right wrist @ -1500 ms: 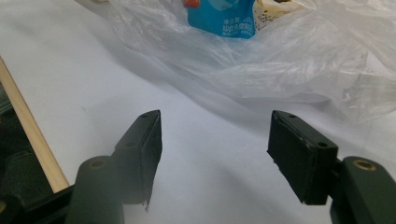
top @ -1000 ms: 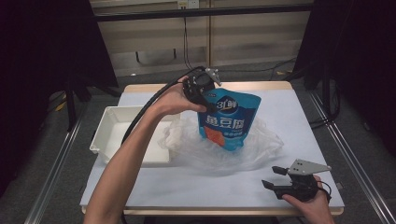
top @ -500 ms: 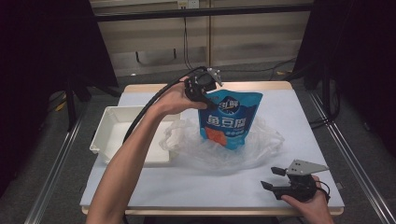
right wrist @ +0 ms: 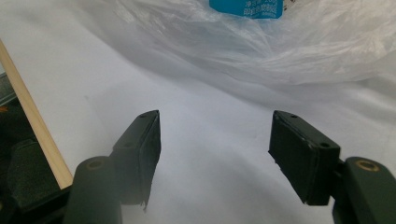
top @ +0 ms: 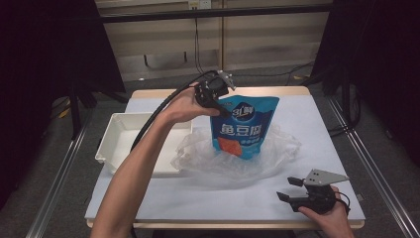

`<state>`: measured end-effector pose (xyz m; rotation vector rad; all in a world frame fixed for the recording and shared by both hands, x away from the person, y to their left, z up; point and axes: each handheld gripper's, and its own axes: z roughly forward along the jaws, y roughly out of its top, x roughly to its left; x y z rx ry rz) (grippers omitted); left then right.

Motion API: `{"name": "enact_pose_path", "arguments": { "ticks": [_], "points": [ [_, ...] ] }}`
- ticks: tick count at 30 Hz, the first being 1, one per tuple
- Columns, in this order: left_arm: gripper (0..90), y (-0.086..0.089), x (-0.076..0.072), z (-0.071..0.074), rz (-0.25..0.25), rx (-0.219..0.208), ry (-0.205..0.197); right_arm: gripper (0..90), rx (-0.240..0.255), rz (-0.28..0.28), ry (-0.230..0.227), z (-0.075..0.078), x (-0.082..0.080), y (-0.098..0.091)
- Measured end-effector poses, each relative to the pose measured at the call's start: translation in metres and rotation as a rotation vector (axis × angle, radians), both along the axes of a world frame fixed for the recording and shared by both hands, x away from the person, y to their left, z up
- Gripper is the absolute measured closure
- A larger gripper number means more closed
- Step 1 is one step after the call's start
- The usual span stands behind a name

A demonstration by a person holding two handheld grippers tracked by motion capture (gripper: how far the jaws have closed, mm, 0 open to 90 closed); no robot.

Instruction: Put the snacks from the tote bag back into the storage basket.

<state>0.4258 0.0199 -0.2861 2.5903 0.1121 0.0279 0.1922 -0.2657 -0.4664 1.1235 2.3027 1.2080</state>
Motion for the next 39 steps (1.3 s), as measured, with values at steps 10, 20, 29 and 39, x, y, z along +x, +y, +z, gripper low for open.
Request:
{"name": "enact_pose_path", "arguments": {
  "ticks": [10,20,29,39],
  "points": [
    [90.0,-0.005,-0.002,0.005,-0.003,-0.018,-0.012,33.9,0.001,-0.002,0.001,0.0,0.0,-0.001],
    [90.0,-0.008,-0.002,0.018,0.004,-0.03,-0.038,34.0,0.016,-0.019,-0.01,0.002,0.0,-0.004],
    [90.0,-0.014,-0.006,0.037,-0.01,-0.047,-0.042,33.5,0.012,-0.011,-0.01,0.001,0.0,-0.002],
    [90.0,-0.013,-0.009,0.058,0.002,-0.092,-0.082,33.3,0.02,-0.014,-0.008,0.002,-0.001,-0.003]
  ]
}}
